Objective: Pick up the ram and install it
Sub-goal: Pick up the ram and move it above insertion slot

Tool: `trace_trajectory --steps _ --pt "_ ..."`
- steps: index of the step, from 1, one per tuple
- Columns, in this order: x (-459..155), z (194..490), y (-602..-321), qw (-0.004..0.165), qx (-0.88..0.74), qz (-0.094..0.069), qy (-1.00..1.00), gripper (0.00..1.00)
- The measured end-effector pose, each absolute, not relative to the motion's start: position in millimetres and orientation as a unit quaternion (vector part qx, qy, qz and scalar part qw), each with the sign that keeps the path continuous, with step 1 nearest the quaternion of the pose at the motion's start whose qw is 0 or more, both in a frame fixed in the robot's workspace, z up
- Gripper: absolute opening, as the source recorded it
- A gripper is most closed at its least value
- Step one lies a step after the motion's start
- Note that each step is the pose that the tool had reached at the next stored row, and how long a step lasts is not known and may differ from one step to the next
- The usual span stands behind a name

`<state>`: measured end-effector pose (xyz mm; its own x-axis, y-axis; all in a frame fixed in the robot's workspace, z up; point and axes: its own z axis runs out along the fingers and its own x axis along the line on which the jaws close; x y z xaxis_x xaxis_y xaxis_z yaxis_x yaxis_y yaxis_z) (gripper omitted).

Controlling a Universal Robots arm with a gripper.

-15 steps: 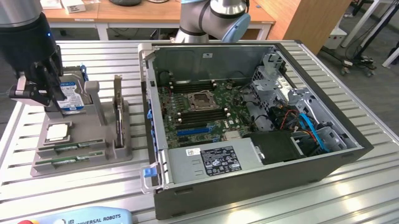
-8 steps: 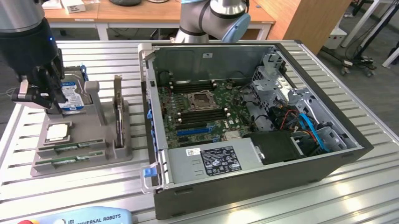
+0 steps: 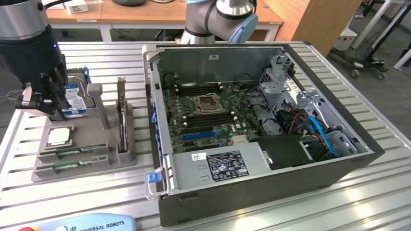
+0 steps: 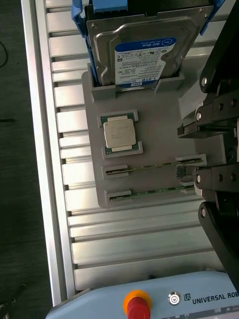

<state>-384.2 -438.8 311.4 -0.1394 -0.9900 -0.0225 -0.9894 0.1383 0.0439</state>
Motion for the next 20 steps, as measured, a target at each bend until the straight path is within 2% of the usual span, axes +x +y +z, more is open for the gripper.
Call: trace_trajectory --steps 20 --pt "-385 310 -455 0.006 0.656 -0.024 -0.754 0.35"
